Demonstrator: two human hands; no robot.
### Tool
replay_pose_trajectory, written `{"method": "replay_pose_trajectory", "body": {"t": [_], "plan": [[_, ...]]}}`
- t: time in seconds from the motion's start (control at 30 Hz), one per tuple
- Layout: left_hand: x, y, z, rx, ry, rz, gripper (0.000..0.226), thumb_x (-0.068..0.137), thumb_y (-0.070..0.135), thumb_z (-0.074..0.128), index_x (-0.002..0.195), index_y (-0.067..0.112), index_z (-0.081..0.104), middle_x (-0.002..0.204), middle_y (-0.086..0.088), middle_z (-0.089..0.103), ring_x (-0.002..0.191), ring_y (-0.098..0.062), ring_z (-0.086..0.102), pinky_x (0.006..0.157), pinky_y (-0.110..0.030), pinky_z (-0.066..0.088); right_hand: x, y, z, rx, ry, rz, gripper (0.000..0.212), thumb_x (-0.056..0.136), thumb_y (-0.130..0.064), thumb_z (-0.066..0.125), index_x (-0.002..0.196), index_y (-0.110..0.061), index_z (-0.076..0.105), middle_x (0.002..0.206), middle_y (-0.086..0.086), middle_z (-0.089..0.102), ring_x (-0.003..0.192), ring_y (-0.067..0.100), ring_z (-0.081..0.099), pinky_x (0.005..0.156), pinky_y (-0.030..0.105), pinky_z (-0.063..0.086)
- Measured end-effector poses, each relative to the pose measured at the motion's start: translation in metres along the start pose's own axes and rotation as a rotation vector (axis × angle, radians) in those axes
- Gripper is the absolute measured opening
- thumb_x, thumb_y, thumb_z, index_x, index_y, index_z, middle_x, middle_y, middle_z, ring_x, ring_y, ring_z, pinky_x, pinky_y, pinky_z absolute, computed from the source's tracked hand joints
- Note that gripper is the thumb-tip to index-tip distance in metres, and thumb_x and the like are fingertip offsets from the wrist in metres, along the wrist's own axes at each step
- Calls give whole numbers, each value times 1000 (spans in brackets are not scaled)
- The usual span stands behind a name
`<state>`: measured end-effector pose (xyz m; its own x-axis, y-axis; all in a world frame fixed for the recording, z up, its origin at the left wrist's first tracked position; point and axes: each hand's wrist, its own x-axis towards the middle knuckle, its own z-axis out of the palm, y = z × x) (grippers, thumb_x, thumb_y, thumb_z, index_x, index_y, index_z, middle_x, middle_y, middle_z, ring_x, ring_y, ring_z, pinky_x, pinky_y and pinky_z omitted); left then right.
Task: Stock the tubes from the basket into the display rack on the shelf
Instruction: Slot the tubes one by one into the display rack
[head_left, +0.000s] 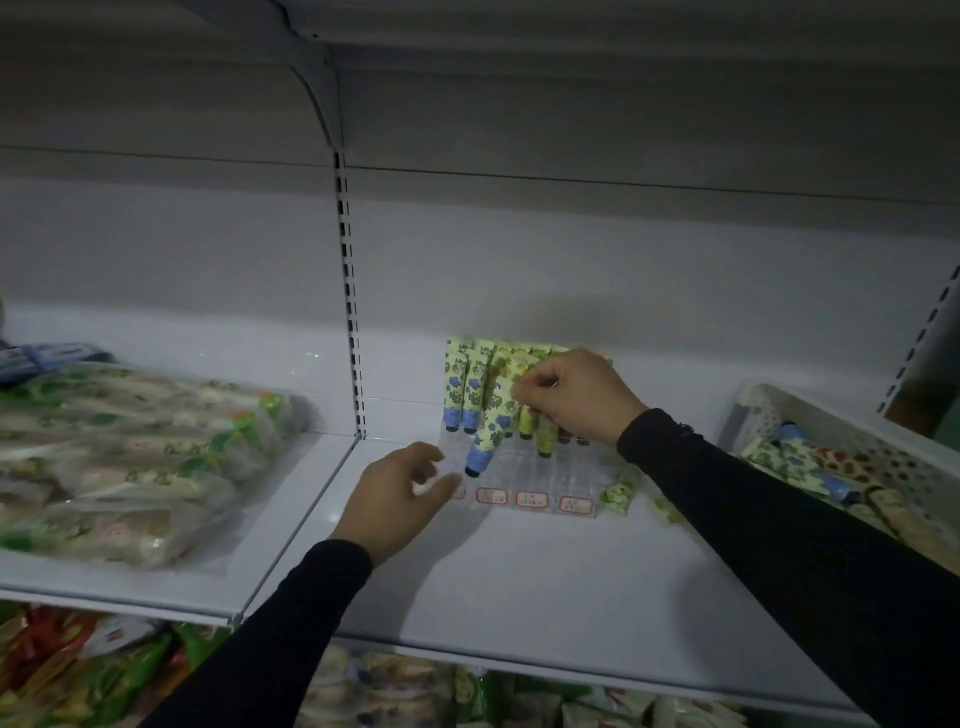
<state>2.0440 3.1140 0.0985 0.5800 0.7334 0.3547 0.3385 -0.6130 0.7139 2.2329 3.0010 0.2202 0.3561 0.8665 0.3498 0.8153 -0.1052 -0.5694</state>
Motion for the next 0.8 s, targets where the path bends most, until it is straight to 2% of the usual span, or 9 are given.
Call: {"method": "replay_pose_trajectory", "body": {"t": [0.07,0.13,0.17,0.2,0.23,0.27,0.47,0.6,0.8], "plan": [[2,-18,-9,230,-57,-40,52,89,54,62,128,19,60,120,-1,66,109,-17,60,93,-28,45,8,-2,1,-87,45,-20,33,94,-26,61,86,5,71,75,7,71,40,4,49,41,13,41],[2,-35,-13,405,-175,-56,67,87,67,50,133,17,57,131,-3,60,124,-22,53,102,-29,38,17,-4,2,-136,68,-30,34,94,-24,58,88,7,70,72,-1,67,40,2,52,40,13,42],[1,-44,-13,456,-211,-40,67,85,72,44,123,19,59,126,-1,61,124,-23,52,102,-30,37,22,-6,4,-170,83,-40,33,94,-24,58,87,6,70,75,-5,67,46,1,54,44,13,44],[0,-52,-12,492,-221,-13,63,81,75,38,107,22,59,116,1,61,119,-23,53,98,-30,39,28,-7,6,-209,98,-54,33,94,-25,58,86,4,71,81,-5,70,55,2,57,54,18,48],[0,-59,-10,515,-215,22,58,79,77,34,94,24,53,106,3,58,113,-22,54,95,-31,40,33,-8,8,-239,108,-69,32,94,-25,58,84,3,71,86,-3,72,63,6,59,63,23,50],[0,-65,-7,537,-201,53,55,79,77,32,89,24,47,101,4,55,110,-22,53,93,-32,40,38,-8,10,-256,112,-78,33,94,-25,58,83,3,71,89,-1,73,68,11,61,67,24,49],[3,-74,1,615,-205,85,63,81,76,27,103,22,48,117,0,53,120,-21,47,104,-36,37,59,-8,27,-308,125,-100,36,94,-27,56,81,3,71,80,13,72,74,27,65,72,33,52],[3,-73,0,605,-202,95,59,80,76,28,98,23,47,108,4,51,114,-19,48,100,-35,38,64,-8,34,-351,118,-100,35,94,-26,56,78,0,71,79,12,70,73,25,64,73,34,52],[3,-71,-1,591,-213,87,65,78,76,27,103,21,51,115,3,53,117,-19,46,102,-35,37,67,-2,41,-360,106,-89,31,91,-24,56,80,0,72,83,13,73,73,25,67,72,35,54]]}}
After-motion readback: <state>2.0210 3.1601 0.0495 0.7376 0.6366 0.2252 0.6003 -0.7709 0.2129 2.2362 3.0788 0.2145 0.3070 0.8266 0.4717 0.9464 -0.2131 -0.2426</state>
